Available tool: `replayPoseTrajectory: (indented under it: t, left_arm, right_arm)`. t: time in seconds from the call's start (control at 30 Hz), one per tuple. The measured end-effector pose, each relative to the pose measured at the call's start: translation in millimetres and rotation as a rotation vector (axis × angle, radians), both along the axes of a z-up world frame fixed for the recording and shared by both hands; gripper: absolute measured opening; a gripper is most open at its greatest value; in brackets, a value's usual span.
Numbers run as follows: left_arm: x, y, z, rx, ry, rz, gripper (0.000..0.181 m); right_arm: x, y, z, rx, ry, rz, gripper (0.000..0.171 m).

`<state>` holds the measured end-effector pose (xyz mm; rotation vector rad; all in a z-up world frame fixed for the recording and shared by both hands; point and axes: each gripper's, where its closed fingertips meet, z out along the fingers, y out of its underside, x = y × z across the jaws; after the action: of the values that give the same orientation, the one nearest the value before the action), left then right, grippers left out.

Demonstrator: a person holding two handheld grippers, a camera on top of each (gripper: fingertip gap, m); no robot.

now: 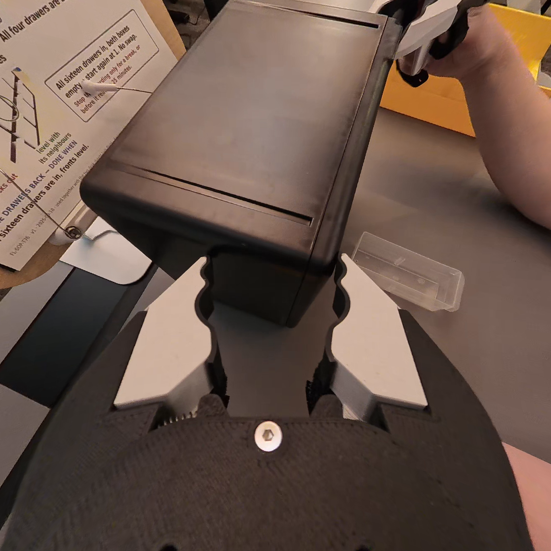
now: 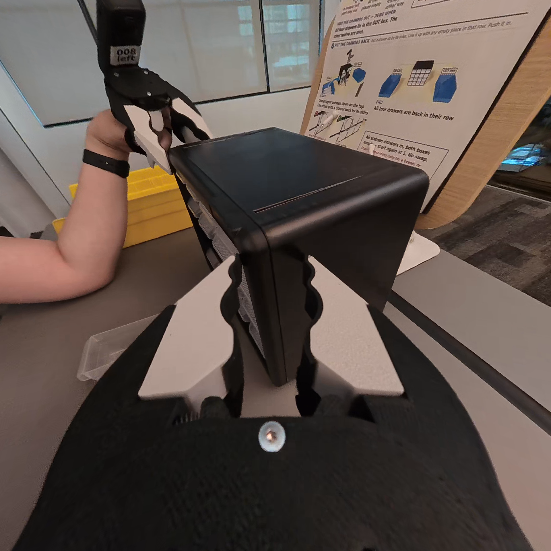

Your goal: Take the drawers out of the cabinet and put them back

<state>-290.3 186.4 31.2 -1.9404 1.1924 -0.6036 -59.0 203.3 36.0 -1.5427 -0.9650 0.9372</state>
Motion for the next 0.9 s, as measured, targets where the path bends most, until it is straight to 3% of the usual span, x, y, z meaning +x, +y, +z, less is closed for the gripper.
replayPoseTrajectory:
  t: [0.6, 0.77, 0.9]
  left_arm:
    - [-6.9, 2.5, 5.0, 0.034, -0.032, -0.007, 0.072]
    - [-6.3, -4.3, 49.3, 0.164, -0.225, -0.038, 0.069]
    - [-4.5, 7.8, 87.0, 0.337, -0.406, -0.035, 0.036]
  right_arm:
    - [-1.8, -6.0, 0.4, 0.023, -0.033, 0.001, 0.038]
    - [14.9, -13.5, 28.9, 0.027, -0.03, -0.149, 0.041]
    - [10.6, -41.3, 38.5, -0.037, -0.161, -0.31, 0.055]
